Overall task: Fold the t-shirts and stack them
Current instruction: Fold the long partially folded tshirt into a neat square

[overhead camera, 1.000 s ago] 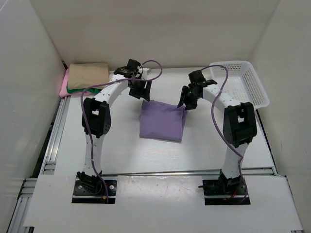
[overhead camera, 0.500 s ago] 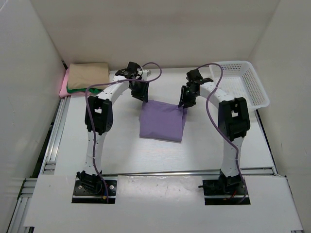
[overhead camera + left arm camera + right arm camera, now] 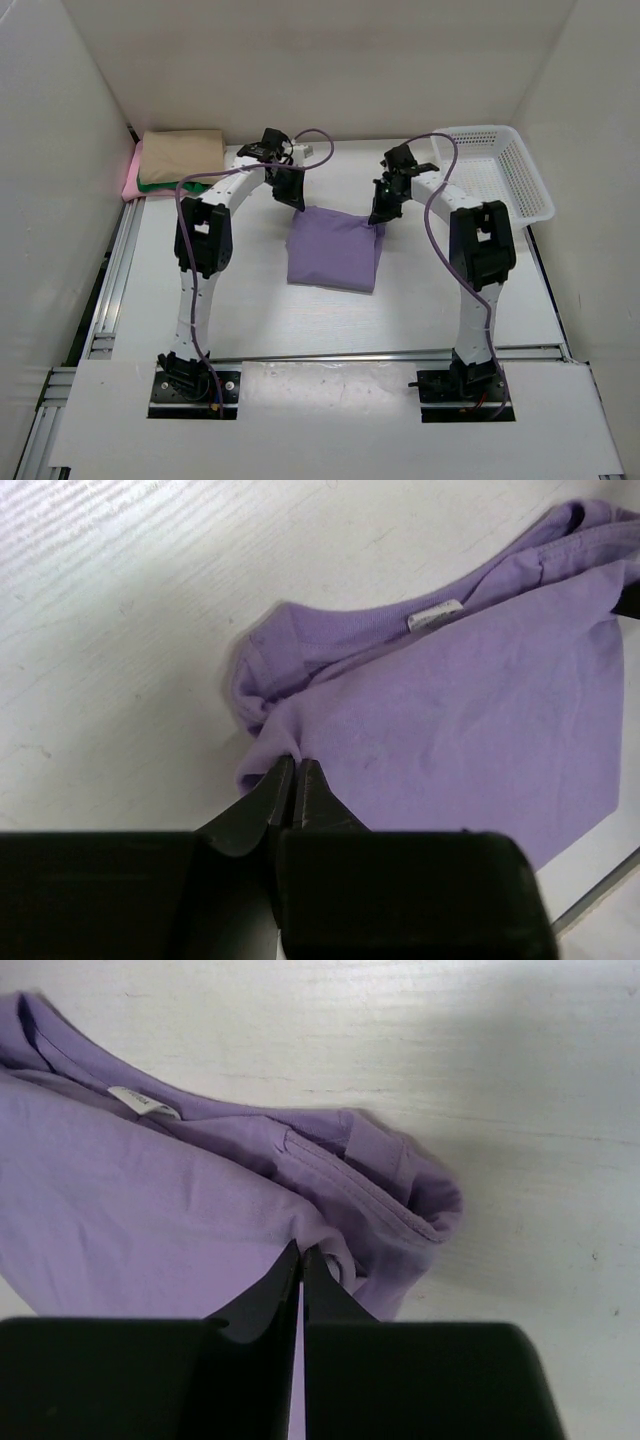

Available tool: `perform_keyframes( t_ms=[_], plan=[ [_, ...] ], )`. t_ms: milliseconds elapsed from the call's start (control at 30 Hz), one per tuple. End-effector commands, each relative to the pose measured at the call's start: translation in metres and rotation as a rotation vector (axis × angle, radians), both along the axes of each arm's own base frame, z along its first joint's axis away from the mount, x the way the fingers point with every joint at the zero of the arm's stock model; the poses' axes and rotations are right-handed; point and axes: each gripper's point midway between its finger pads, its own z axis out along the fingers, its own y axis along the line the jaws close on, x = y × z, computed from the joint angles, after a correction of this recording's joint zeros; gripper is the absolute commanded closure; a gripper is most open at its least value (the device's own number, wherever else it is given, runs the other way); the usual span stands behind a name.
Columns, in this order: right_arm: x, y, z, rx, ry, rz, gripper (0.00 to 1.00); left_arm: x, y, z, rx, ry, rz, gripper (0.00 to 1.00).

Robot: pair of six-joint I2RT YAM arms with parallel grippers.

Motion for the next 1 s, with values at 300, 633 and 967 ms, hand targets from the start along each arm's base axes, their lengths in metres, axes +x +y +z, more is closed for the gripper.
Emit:
perform_keyframes(
  t_ms=[300,633,967],
  plan=[
    [-0.054,-0.010,0.083,0.111,-0.180,-0.051,1.00,-0.033,-0.014,0.103,-0.094,-0.147,-0.061,0.90],
    [-0.043,-0.031,0.068,0.052,-0.144,-0.138,1.00,-0.022,-0.029,0.078,-0.035,-0.133,-0.067,0.90],
    [0.001,-0.056,0.031,-0.003,-0.066,-0.254,1.00,0.011,-0.018,0.044,0.082,-0.165,0.005,0.90]
  ],
)
